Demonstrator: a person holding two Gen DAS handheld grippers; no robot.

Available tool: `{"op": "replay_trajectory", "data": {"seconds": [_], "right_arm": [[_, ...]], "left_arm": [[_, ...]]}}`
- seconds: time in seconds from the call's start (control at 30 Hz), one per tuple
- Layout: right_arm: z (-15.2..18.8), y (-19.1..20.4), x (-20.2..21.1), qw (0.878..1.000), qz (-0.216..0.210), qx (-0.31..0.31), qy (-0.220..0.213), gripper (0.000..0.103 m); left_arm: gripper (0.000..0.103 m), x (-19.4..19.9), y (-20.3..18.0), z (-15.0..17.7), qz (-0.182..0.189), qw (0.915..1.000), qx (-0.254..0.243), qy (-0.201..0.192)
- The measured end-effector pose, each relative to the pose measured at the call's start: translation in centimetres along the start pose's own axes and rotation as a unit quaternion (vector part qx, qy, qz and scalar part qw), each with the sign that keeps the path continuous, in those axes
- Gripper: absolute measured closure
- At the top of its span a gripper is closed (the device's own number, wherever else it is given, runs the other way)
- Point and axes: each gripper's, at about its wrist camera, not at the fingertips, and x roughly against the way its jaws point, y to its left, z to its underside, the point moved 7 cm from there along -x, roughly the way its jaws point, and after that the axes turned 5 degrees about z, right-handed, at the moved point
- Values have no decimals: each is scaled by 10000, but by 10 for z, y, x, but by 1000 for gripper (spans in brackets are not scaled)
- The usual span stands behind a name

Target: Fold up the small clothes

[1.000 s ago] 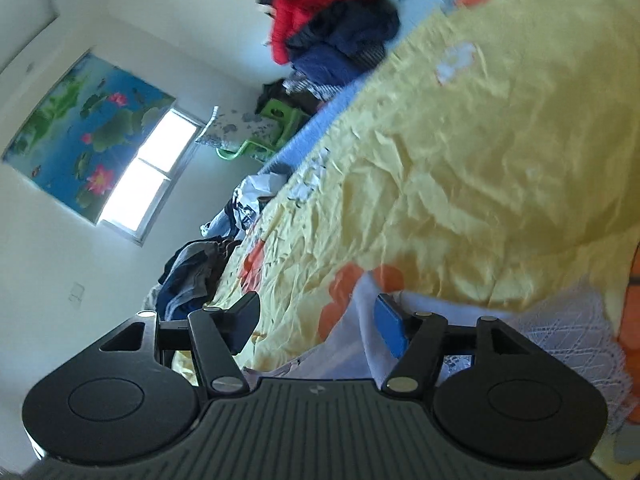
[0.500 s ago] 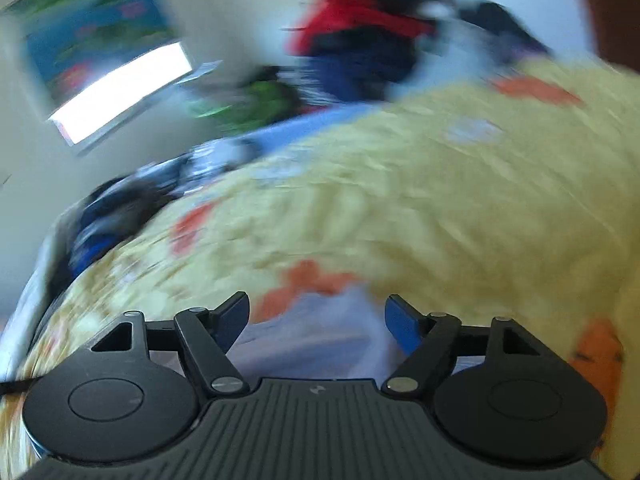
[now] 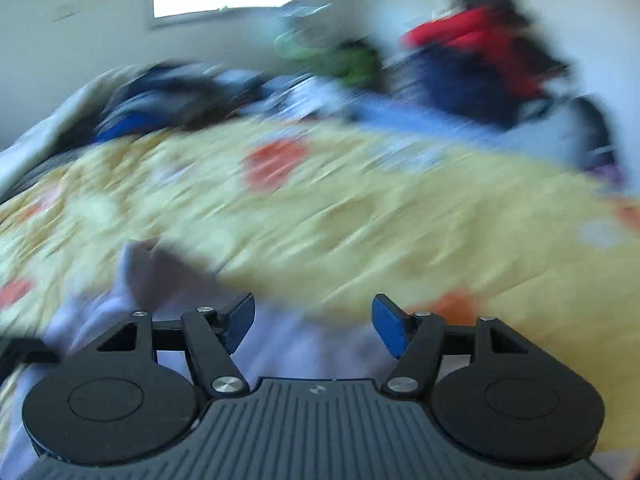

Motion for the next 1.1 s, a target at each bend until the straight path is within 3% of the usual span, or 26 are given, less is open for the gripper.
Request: {"op": "replay_trajectory", "data": {"seconds": [0.1, 0.2, 0.27, 0.4, 0.47, 0.6, 0.63, 0.73, 0.8, 0.83, 0.9, 1.03, 1.1], "right_arm": [[-12, -25, 29, 9938, -683, -687, -554, 22], [-10, -48, 46, 9927, -554, -864, -639, 18], [5, -59, 48, 9947, -600, -808, -190, 19], [43, -60, 27, 9805, -1476, -839, 994, 18], [55, -75, 24, 9846, -1064, -833, 1109, 21], [53, -119, 36, 9928, 478, -907, 625, 18], [52, -122, 42, 9932, 599, -870, 496, 19], [57, -99, 65, 9974, -204, -652, 211, 15], [62, -78, 63, 9974, -592, -284, 309, 13], [68, -72, 57, 9976, -501, -57, 481, 13], [77, -78, 36, 9964, 83, 169, 824, 10], [73, -105, 51, 9931, 1005, -358, 493, 10], [72, -91, 71, 9953, 938, -162, 199, 9]], "left_arm": [[92, -1, -7, -1, 109, 9998, -193, -13], [92, -10, -19, -3, 368, 9991, -190, 99], [92, -20, -29, -4, 569, 9982, -152, 149], [92, -47, -43, -5, 619, 9977, -136, 233], [92, -55, -37, -5, 322, 9993, -112, 149], [92, -51, -31, -7, 235, 9997, -11, 74], [92, -49, -33, -7, 143, 9998, -117, 28], [92, -42, -39, -6, -32, 9992, -379, -116], [92, -38, -38, -3, -1, 9993, -371, -109], [92, -36, -36, -2, 4, 9994, -344, -92], [92, -29, -29, 1, 11, 9995, -303, -76], [92, -13, -10, 3, -25, 9995, -272, -130], [92, -7, 0, 3, -50, 9997, -205, -136]]}}
